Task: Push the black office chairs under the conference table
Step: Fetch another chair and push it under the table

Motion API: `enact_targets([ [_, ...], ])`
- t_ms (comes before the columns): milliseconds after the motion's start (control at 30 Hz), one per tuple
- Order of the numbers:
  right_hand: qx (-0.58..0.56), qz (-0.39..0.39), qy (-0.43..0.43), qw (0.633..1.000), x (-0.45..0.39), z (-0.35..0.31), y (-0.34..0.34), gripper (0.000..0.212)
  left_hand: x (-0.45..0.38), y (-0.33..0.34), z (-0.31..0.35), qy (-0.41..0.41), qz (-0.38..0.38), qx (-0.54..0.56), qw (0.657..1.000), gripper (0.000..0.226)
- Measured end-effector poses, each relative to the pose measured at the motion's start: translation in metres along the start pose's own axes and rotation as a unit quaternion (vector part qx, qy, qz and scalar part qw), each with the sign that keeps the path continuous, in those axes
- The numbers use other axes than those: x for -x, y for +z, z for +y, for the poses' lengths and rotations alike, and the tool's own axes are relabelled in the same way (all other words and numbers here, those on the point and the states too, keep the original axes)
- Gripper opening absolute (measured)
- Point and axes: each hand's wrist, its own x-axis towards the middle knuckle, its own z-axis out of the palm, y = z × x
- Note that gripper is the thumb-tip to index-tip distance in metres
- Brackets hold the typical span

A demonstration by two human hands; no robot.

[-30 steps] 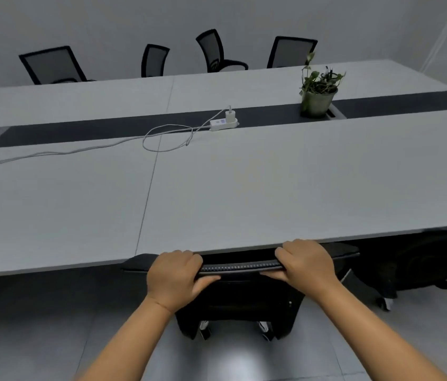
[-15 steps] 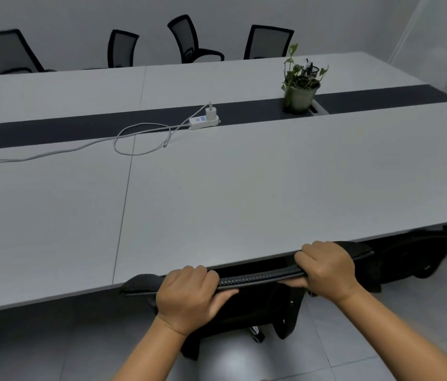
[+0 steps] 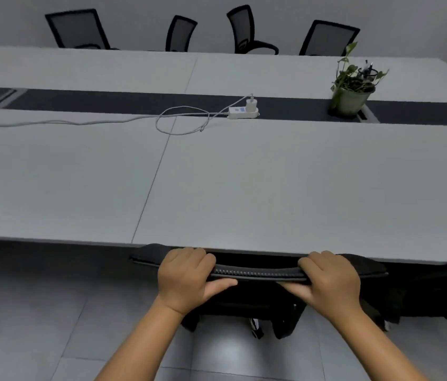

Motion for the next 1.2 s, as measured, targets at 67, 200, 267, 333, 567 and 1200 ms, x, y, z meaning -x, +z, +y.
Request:
enact_targets([
  [67, -0.027, -0.016, 0.043, 0.999, 0.005, -0.006, -0.004, 0.062, 0.001, -0.009, 0.007, -0.071, -0.035, 0.049, 0.996, 0.067],
  [200, -0.186, 0.002, 0.091, 0.978, 0.032, -0.02, -0.014, 0.043, 0.017, -0.027, 0.038, -0.284, 0.012, 0.161, 0.945, 0.031],
  [267, -0.314, -0.019, 0.077, 0.946, 0.054, -0.032, -0.017, 0.029, 0.042, -0.035, 0.066, -0.392, 0.041, 0.198, 0.897, 0.026],
  [333, -0.438, -0.115, 0.113, 0.884, 0.078, -0.046, -0.016, 0.028, 0.076, -0.039, 0.099, -0.533, 0.019, 0.261, 0.805, 0.017],
  [567, -0.414, -0.566, 0.015, 0.713, 0.158, -0.074, 0.01, 0.06, 0.223, -0.086, 0.217, -0.842, 0.037, 0.252, 0.475, 0.033],
  [1200, -0.403, -0.699, -0.442, 0.393, 0.339, -0.434, -0.24, 0.055, 0.45, -0.389, 0.446, -0.84, 0.462, -0.086, 0.273, 0.023],
])
